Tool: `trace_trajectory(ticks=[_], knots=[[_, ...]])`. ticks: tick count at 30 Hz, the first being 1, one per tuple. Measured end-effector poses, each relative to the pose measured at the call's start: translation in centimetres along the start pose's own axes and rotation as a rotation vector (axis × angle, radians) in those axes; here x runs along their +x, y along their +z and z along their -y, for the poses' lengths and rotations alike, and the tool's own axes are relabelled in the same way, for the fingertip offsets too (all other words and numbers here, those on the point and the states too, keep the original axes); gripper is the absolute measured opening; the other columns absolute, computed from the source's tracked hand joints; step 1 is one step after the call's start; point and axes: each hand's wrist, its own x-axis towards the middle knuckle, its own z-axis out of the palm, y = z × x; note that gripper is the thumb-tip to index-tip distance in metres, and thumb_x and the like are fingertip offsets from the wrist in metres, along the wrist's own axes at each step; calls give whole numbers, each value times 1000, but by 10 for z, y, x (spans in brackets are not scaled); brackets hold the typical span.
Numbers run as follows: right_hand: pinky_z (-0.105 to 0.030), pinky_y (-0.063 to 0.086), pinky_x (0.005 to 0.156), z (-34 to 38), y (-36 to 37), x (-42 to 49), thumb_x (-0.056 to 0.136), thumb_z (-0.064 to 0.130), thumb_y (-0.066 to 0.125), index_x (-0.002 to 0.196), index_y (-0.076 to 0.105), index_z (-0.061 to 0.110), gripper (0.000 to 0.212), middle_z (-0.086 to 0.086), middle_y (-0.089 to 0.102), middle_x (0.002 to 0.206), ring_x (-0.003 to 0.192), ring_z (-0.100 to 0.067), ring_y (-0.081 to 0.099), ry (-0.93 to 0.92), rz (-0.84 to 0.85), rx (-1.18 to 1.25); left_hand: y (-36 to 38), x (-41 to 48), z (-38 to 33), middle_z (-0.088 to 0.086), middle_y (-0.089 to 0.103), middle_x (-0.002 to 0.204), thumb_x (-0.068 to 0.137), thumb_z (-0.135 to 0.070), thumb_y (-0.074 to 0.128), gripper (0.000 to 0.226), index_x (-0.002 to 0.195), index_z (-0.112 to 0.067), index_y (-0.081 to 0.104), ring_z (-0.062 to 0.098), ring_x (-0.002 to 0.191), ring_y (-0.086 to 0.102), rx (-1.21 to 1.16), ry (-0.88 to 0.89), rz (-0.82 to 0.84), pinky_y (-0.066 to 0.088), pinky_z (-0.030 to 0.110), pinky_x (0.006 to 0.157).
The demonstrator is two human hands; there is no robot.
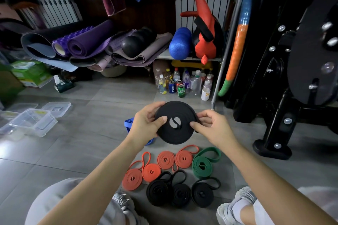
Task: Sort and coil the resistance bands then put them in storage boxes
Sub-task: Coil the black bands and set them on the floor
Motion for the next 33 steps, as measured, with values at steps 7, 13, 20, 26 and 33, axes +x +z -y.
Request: trace_trajectory(ticks=[7, 13, 20, 26, 33], knots=[[-27, 39, 61, -1, 12, 9, 71, 55, 70, 107, 51, 22, 52, 11, 55, 88, 80, -12, 52, 9, -123, -526, 18, 6, 9, 7, 65, 115, 85, 4, 62, 43, 104, -35, 58, 26, 103, 64, 14, -47, -13, 54, 52, 84], [-22, 28, 48, -18, 20, 49, 69, 51, 71, 95, 52, 21, 44, 8, 52, 83, 75, -15, 48, 78, -79, -579, 20, 46, 30, 9, 63, 110, 87, -4, 63, 39, 111, -33, 53, 28, 95, 65, 161, -148, 76, 58, 51, 64], [-29, 22, 46, -81, 45, 145, 61, 48, 73, 67, 40, 19, 45, -1, 51, 71, 65, -21, 46, 207, -72, -564, 0, 150, 68, 3, 62, 101, 91, -16, 59, 52, 139, -24, 39, 19, 82, 60, 361, -364, 374, 47, 24, 53], [-28, 27, 46, -183, 79, 200, 61, 44, 73, 66, 41, 19, 41, 0, 53, 67, 66, -24, 50, 433, -29, -560, -22, 196, 181, 4, 61, 82, 90, -15, 59, 33, 121, -11, 50, 9, 61, 55, 577, -494, 469, 42, 15, 49], [-30, 42, 63, -309, 139, 233, 68, 38, 72, 91, 54, 15, 37, -8, 62, 94, 85, -28, 58, 558, 178, -633, -29, 205, 346, 10, 55, 128, 89, -23, 59, 57, 140, -12, 37, 24, 114, 56, 792, -744, 583, 42, 26, 90]])
